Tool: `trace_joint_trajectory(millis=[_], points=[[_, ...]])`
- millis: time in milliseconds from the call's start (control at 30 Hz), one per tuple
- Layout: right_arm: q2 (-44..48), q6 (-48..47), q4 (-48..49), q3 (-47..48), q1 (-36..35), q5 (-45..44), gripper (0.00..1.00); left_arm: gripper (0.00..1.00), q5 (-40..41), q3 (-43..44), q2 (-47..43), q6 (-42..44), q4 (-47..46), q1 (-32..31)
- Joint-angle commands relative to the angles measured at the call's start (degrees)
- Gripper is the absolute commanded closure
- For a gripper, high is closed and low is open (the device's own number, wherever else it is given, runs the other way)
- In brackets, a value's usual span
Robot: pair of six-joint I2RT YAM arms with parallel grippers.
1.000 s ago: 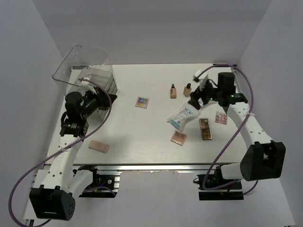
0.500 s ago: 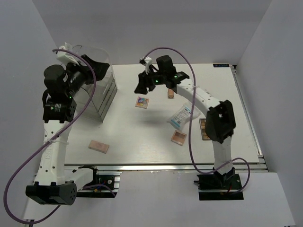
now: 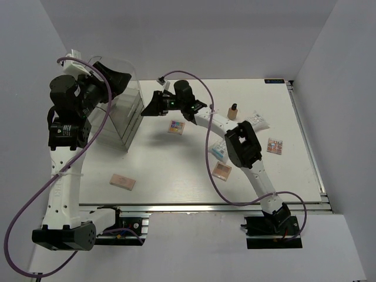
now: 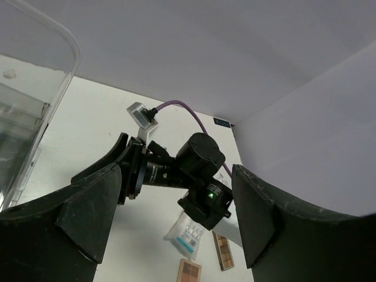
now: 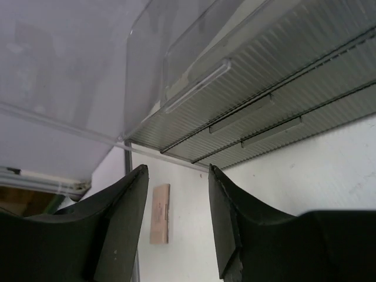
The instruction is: Organize the makeup
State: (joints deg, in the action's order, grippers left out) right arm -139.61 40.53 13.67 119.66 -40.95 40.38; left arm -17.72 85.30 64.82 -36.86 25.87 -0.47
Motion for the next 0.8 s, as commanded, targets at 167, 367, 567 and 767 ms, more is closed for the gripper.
trace_joint_trajectory(millis=[167,367,567,767], points=[[-3.29,11.75,9.97,4.71,-2.29,-6.62,0.49,0.15,1.19,2.77,1.19,-0.93,4.54,0.38],[-5.49,12.82,9.72,8.04,-3.35,-13.3,0.48,0.15,1.01,2.42,1.28,-1.46,3.58,0.3],[-7.87,14.48,9.44,9.89,-3.7,-17.61,0.48,0.15,0.14,1.19,1.01,-2.95,2.08,0.38],[-9.62,16.24,10.23,10.86,-4.31,-18.06,0.48,0.14,-0.57,1.45,1.36,-3.13,2.26,0.3]])
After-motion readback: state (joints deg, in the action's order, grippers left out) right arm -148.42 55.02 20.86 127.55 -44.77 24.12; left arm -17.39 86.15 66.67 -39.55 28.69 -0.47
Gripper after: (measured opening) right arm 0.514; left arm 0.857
